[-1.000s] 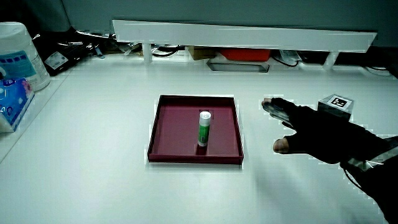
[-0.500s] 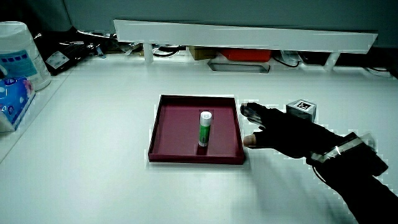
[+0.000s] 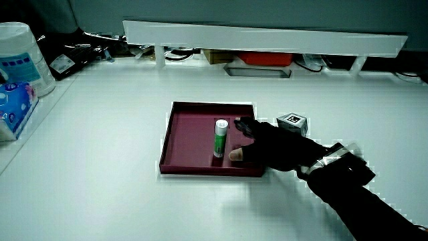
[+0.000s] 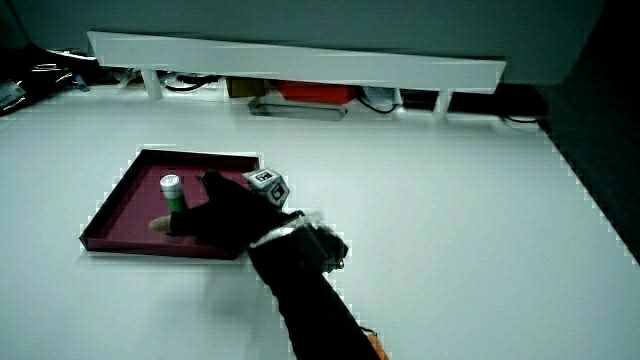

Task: Pick glue stick

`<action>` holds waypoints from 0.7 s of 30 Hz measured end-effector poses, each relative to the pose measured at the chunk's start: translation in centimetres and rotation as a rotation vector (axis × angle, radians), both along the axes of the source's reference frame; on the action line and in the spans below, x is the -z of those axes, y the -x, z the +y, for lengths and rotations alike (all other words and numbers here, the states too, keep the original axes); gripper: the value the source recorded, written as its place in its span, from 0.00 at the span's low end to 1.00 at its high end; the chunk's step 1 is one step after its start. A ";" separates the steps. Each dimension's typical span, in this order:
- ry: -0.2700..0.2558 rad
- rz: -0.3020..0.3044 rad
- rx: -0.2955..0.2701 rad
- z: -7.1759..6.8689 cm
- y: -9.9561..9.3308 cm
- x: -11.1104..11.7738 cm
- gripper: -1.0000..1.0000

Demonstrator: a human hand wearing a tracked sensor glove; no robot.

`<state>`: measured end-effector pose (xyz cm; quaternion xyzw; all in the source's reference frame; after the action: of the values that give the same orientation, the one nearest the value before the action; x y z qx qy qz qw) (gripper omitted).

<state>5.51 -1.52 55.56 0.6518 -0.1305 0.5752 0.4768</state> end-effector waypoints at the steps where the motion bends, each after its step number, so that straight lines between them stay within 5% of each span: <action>1: -0.023 0.015 0.003 0.0 0.2 -0.1 0.50; 13: -0.051 0.015 -0.052 0.0 2.0 -0.4 0.50; 21: -0.087 -0.012 -0.199 0.1 1.7 -0.1 0.56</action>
<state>3.81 -1.39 55.67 0.6781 -0.0927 0.6174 0.3877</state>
